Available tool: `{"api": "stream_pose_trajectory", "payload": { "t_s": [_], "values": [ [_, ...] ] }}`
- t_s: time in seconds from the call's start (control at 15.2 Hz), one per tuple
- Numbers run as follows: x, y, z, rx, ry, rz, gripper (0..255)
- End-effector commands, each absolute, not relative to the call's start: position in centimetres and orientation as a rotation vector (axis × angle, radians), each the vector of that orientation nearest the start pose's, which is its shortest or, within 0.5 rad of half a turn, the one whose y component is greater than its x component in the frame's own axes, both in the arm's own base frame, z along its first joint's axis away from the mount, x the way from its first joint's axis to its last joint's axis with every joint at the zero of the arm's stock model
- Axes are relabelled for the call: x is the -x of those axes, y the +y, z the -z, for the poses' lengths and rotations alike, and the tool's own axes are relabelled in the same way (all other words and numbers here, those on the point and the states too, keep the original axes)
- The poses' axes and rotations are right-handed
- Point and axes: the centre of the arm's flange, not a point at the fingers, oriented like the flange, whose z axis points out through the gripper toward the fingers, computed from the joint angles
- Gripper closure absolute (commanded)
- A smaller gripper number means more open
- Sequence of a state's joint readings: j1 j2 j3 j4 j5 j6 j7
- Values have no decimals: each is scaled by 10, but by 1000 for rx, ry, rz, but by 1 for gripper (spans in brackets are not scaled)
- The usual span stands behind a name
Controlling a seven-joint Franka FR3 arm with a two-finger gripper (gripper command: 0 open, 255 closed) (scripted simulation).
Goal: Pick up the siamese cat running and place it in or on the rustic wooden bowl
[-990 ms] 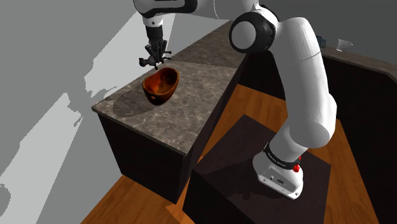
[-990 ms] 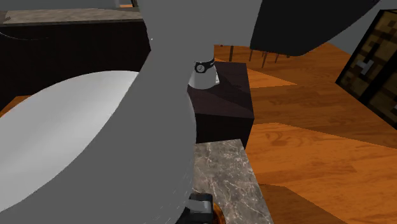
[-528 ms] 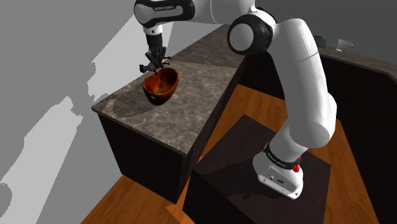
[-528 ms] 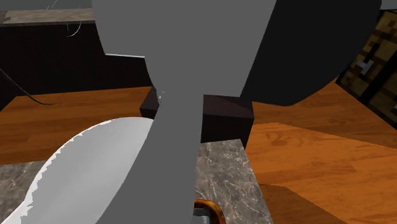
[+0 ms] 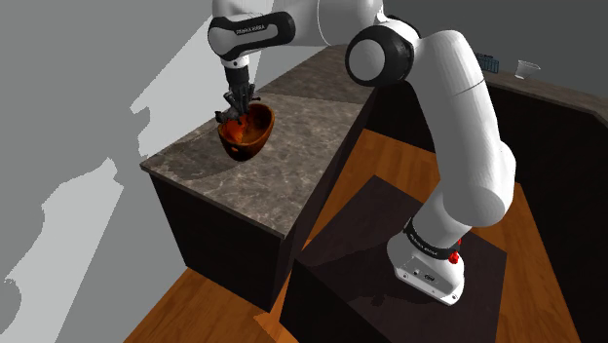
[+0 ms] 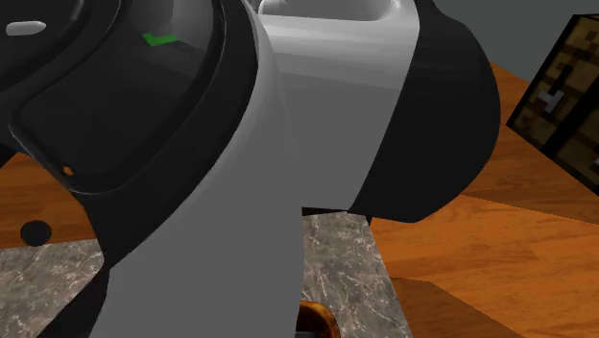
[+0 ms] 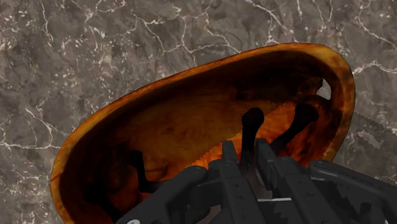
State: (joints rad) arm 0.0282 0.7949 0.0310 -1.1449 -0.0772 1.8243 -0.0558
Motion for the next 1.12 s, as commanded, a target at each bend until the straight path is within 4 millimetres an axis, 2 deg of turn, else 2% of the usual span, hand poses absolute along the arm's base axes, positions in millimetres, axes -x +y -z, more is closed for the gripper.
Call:
{"api": "stream_pose_trajectory", "payload": {
  "t_s": [0.0,0.4,0.46,0.79,1.06],
  "values": [
    [-747,31,-314,3181,-208,-182,255],
    [-747,31,-314,3181,-208,-182,255],
    [-747,31,-314,3181,-208,-182,0],
    [-747,31,-314,3181,-208,-182,0],
    [-752,34,-364,3181,-208,-182,0]
  ]
}}
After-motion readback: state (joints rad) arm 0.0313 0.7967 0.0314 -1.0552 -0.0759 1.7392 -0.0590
